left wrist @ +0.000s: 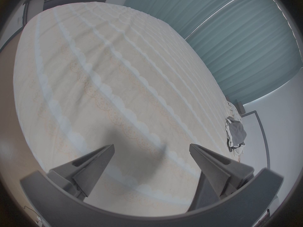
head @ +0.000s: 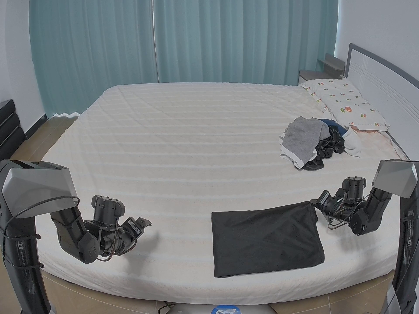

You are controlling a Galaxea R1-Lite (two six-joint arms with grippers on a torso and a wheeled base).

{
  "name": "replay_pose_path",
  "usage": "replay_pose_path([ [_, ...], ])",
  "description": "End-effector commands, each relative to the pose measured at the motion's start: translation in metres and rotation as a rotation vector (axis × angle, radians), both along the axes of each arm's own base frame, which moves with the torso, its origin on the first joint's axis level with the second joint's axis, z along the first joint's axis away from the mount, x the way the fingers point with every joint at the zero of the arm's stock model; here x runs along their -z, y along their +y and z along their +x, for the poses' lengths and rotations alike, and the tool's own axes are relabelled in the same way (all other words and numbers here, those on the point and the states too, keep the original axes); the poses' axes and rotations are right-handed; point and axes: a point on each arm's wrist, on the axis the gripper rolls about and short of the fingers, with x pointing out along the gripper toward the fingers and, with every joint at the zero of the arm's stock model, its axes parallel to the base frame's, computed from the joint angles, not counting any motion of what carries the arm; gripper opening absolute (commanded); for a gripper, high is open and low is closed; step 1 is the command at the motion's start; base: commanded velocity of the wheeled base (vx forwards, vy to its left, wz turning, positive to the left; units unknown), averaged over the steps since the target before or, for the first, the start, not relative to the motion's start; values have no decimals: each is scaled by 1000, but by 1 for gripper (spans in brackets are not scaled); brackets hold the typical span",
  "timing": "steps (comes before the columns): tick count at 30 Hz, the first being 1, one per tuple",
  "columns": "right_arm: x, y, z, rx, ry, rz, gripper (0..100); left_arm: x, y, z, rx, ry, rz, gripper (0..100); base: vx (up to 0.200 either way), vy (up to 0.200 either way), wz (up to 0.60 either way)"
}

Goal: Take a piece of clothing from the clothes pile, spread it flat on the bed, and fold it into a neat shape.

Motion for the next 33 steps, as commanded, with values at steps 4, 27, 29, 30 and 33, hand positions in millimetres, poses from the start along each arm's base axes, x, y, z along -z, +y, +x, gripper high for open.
replay_pose_path([
  [4, 0, -6, -2, 31, 17, -13, 0, 0, 0, 0, 0, 1, 0, 100, 0, 0, 0],
  [27, 3, -7, -3, 52, 62, -32, 100, 0, -1, 0, 1, -1, 0, 100, 0, 0, 0],
  [29, -2, -7, -5, 51, 51, -31, 100, 1, 0, 0, 0, 1, 0, 100, 0, 0, 0],
  [30, -4, -7, -6, 51, 51, -33, 100, 1, -1, 0, 1, 1, 0, 100, 0, 0, 0],
  [33, -11, -7, -14, 40, 50, -41, 100, 1, -1, 0, 1, 1, 0, 100, 0, 0, 0],
])
